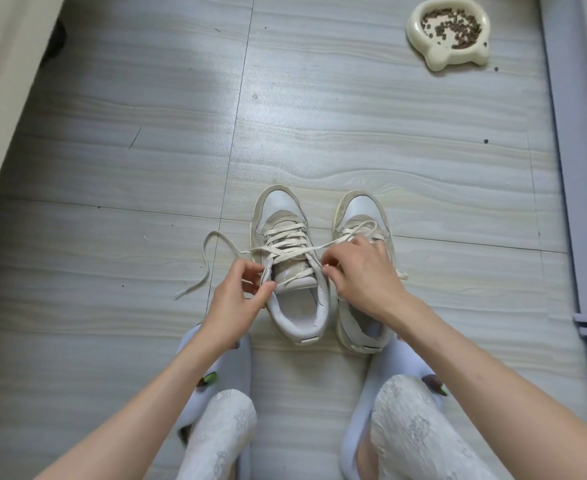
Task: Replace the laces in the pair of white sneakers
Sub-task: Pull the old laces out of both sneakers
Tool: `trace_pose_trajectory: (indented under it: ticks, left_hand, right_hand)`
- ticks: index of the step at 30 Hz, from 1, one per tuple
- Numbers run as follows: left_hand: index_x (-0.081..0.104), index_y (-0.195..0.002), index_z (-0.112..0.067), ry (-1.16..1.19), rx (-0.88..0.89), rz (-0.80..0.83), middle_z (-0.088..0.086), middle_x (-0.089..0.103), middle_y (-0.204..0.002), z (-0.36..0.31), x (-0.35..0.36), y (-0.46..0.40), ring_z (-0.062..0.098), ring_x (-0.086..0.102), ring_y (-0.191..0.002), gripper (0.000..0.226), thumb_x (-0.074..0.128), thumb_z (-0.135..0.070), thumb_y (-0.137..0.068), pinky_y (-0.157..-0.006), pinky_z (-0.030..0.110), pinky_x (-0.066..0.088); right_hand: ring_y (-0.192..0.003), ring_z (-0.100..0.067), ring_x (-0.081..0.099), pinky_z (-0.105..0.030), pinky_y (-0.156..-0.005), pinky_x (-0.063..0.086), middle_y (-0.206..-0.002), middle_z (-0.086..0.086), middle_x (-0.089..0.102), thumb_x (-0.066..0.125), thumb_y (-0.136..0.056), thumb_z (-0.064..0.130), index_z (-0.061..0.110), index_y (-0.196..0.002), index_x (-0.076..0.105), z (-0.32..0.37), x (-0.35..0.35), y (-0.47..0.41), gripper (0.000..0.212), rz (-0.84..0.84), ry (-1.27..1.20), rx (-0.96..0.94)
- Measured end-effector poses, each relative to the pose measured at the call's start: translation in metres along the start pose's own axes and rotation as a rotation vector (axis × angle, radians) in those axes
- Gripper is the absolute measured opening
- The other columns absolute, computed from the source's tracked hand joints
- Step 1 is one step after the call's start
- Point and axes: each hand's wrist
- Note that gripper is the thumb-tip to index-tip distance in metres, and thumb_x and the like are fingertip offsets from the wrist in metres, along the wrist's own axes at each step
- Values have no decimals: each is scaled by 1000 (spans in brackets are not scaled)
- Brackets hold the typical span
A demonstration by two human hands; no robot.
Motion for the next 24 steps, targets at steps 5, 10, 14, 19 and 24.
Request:
trace_pose_trajectory:
  ticks: [5,10,14,19,24]
  left_hand:
    - [52,-88,-28,26,-24,-27,-4,60,-84,-3,1,-1,13,59,-77,17,66,-18,-84,-76,43,55]
    - [52,-88,-25,45,-47,-45,0,59,-86,-6,-3,1,19,59,-79,14,62,-16,-87,-67,31,57]
    - [52,-90,-24,-54,-37,-53,-2,58,-91,-7,-4,1,16,58,-82,14,63,-16,-85,-76,33,52]
    - [49,-130,-16,-288,234,76,-4,47,-130,-15,-8,-16,13,44,-120,42,53,-18,-88,-103,25,31]
    - [59,-113,-17,-518,260,76,4,53,-112,-22,-8,-29,23,48,-113,26,59,-20,-87,-95,30,35]
  right_hand:
    - [-117,-23,39,-37,-96,26,-115,0,52,44,-95,36,26,-116,61,-4,-7,-6,29,130,65,-8]
    - [-99,-21,50,-36,-91,38,-87,0,54,62,-88,23,10,-86,70,-10,-13,-12,15,-45,-411,101]
    - [-84,-2,56,-13,-77,41,-86,5,62,63,-86,13,18,-68,61,-17,-51,-7,19,-306,-996,295]
    - [-46,-6,53,-15,-53,41,-53,3,61,58,-91,28,8,-67,65,-9,-50,1,31,15,-825,257]
    - [-69,-16,62,-30,-68,46,-64,-3,67,44,-91,53,16,-62,64,5,-42,6,51,47,-258,87]
Point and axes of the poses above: each hand's wrist, its own y-axis away from the middle knuckle, its own x-axis out of the palm, z = x × y
